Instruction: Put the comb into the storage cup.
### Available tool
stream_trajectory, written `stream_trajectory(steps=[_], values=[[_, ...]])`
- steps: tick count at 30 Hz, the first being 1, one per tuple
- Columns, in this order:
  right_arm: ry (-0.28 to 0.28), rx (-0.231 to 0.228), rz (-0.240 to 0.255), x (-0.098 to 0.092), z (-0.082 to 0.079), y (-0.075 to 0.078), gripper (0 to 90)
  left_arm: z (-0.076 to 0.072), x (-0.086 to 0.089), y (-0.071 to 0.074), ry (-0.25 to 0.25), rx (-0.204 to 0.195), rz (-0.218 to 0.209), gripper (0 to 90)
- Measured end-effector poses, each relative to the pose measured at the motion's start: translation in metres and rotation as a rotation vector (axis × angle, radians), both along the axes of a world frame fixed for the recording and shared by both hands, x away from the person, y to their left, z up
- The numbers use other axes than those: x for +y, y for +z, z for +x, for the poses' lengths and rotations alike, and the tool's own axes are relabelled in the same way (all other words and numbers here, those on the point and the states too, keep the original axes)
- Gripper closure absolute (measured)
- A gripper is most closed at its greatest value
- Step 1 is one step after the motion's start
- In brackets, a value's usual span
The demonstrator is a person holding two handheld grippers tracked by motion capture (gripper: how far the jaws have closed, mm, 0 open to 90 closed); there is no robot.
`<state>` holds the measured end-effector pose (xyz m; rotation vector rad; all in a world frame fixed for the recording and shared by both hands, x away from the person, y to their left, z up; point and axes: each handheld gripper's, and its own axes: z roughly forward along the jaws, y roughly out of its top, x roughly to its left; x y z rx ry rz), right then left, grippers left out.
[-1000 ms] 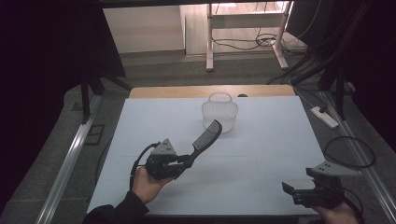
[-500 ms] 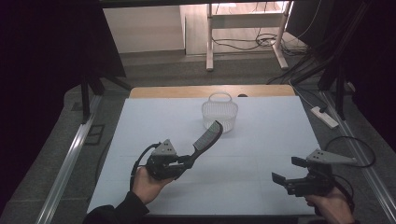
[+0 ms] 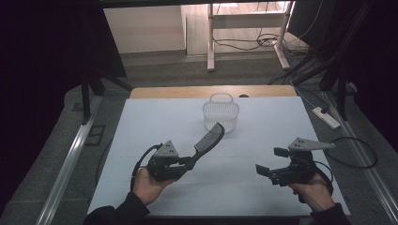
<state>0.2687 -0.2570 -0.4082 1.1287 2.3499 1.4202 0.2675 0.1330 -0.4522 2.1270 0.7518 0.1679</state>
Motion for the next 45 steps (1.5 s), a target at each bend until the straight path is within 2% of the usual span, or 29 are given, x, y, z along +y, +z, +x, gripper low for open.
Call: stream_trajectory(steps=[2, 12, 15, 18, 23, 26, 30, 33, 36, 43, 45], values=[[0.002, -0.001, 0.001, 0.002, 0.001, 0.0, 0.0, 0.0, 0.0, 0.0, 0.0, 0.0, 0.003, 73.0], [0.023, 0.06, 0.006, 0.025, 0.014, -0.001, 0.0, 0.0, -0.001, -0.001, -0.008, 0.001, 0.016, 73.0], [0.034, 0.054, 0.004, 0.029, 0.015, -0.001, 0.0, -0.001, -0.003, -0.001, -0.012, -0.002, 0.019, 73.0], [0.052, 0.043, -0.022, 0.036, 0.017, 0.001, 0.0, -0.001, -0.003, -0.001, -0.012, -0.004, 0.018, 73.0], [0.062, 0.038, -0.022, 0.046, 0.022, 0.002, 0.0, -0.001, -0.005, -0.001, -0.018, -0.002, 0.021, 73.0], [0.06, 0.052, -0.003, 0.051, 0.026, 0.002, 0.0, -0.002, -0.005, -0.001, -0.02, -0.002, 0.022, 73.0], [0.048, 0.108, 0.045, 0.056, 0.032, 0.002, 0.0, -0.002, -0.007, -0.001, -0.022, -0.003, 0.027, 73.0], [0.028, 0.132, 0.063, 0.062, 0.036, 0.001, 0.0, -0.002, -0.007, -0.001, -0.023, -0.006, 0.026, 73.0], [0.023, 0.138, 0.069, 0.065, 0.038, 0.002, 0.0, -0.002, -0.007, -0.001, -0.026, -0.008, 0.023, 73.0], [0.032, 0.106, 0.097, 0.074, 0.043, 0.007, 0.0, -0.002, -0.01, -0.001, -0.029, -0.005, 0.008, 73.0], [0.037, 0.12, 0.087, 0.079, 0.046, 0.007, 0.0, -0.002, -0.012, -0.001, -0.032, -0.006, 0.01, 73.0]])
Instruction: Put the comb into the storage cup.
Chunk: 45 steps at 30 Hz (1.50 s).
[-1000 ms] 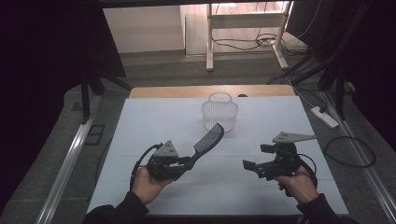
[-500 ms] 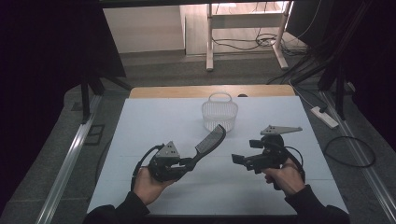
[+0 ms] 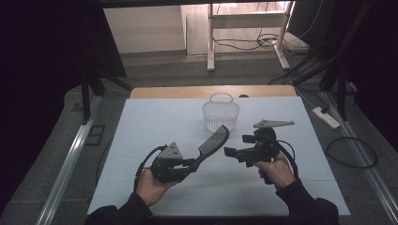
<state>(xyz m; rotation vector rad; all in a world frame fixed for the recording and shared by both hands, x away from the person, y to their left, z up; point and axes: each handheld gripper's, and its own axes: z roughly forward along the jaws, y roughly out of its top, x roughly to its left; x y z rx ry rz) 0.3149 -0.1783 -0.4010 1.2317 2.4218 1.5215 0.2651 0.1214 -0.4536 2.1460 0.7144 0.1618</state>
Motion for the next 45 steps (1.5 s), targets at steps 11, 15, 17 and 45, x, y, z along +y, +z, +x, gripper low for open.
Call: stream_trajectory(steps=[11, 15, 17, 45], values=[[-0.003, 0.041, -0.028, 0.016, 0.007, 0.003, 0.0, -0.001, -0.003, 0.0, -0.002, -0.003, -0.009, 73.0], [0.008, 0.058, -0.015, 0.021, 0.01, 0.002, 0.0, -0.001, -0.002, 0.0, 0.0, -0.003, -0.012, 73.0], [0.013, 0.061, -0.02, 0.024, 0.012, 0.002, 0.0, -0.001, -0.002, 0.0, 0.001, -0.003, -0.015, 73.0], [0.032, 0.142, 0.029, 0.044, 0.025, -0.005, 35.1, -0.003, -0.004, 0.0, -0.002, -0.021, -0.002, 73.0]])
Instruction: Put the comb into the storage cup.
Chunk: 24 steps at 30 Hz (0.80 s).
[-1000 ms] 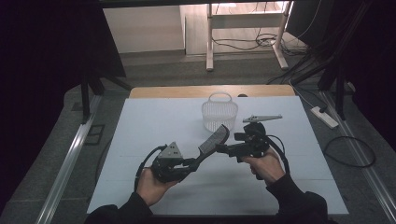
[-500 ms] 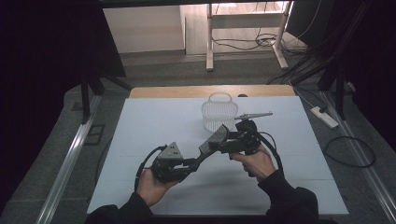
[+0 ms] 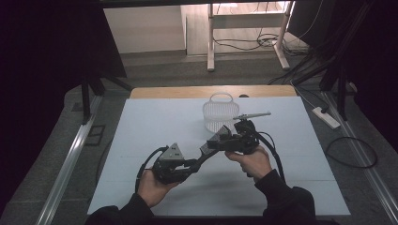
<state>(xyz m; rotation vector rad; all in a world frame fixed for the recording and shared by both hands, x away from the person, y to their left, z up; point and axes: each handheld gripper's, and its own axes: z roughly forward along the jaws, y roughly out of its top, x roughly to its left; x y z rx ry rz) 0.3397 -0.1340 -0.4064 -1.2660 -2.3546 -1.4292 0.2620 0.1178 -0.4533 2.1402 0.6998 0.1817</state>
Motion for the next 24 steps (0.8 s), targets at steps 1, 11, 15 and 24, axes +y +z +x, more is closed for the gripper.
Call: stream_trajectory(steps=[1, 11, 15, 24], values=[[0.004, 0.004, 0.009, -0.001, 0.0, 0.0, 39.3, 0.0, 0.0, 0.0, 0.0, -0.001, 0.001, 73.0], [-0.025, 0.055, 0.075, -0.008, 0.003, -0.003, 71.8, -0.001, 0.0, 0.0, 0.0, -0.009, 0.0, 73.0], [-0.033, 0.087, 0.099, -0.01, 0.004, -0.005, 74.3, -0.001, -0.001, -0.001, -0.001, -0.014, 0.009, 72.9], [-0.049, 0.223, 0.207, -0.011, 0.006, -0.01, 83.6, 0.0, -0.005, -0.005, -0.003, -0.016, 0.042, 72.6]])
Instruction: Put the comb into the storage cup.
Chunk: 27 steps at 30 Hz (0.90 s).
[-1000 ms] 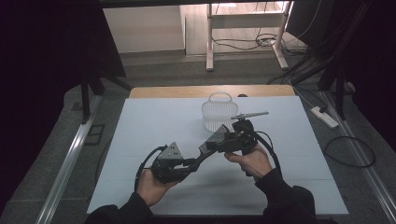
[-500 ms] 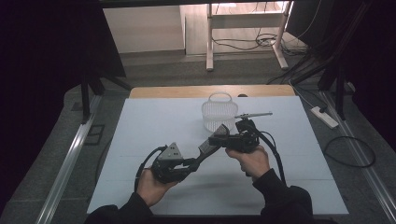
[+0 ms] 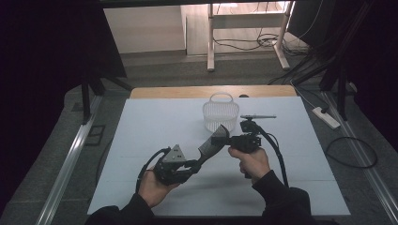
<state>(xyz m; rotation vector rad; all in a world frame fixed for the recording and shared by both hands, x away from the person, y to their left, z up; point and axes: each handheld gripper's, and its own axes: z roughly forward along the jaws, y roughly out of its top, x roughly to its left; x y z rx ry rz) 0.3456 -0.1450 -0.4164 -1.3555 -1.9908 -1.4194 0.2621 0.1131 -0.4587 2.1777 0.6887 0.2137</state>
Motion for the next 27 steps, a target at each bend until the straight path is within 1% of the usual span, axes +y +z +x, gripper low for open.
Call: stream_trajectory(steps=[4, 5, 9, 10, 12, 15, 19, 24, 27], values=[[-0.009, -0.017, 0.019, 0.001, -0.002, 0.001, 84.1, 0.001, 0.0, -0.002, 0.001, 0.008, -0.014, 71.4], [-0.009, -0.022, 0.028, 0.001, -0.002, 0.001, 84.1, 0.001, 0.0, -0.002, 0.006, 0.007, -0.015, 69.4], [-0.017, -0.062, 0.001, -0.001, -0.003, 0.003, 84.2, 0.002, 0.001, -0.002, 0.024, 0.011, -0.021, 58.0], [-0.017, -0.062, 0.001, -0.001, -0.003, 0.003, 84.2, 0.002, 0.001, -0.002, 0.028, 0.011, -0.02, 58.0], [-0.02, -0.078, -0.002, -0.002, -0.003, 0.004, 84.2, 0.003, 0.001, -0.003, 0.034, 0.013, -0.017, 53.1], [-0.016, -0.101, -0.014, -0.003, -0.004, 0.005, 84.3, 0.005, 0.003, -0.003, 0.042, 0.019, -0.028, 47.2], [-0.011, -0.131, -0.04, -0.004, -0.005, 0.006, 84.5, 0.006, 0.007, -0.002, 0.057, 0.029, -0.06, 39.1], [-0.006, -0.143, -0.04, -0.006, -0.005, 0.008, 84.6, 0.007, 0.012, 0.0, 0.077, 0.031, -0.097, 27.9], [-0.004, -0.161, -0.047, -0.006, -0.005, 0.01, 84.6, 0.007, 0.014, 0.0, 0.084, 0.046, -0.11, 20.5]])
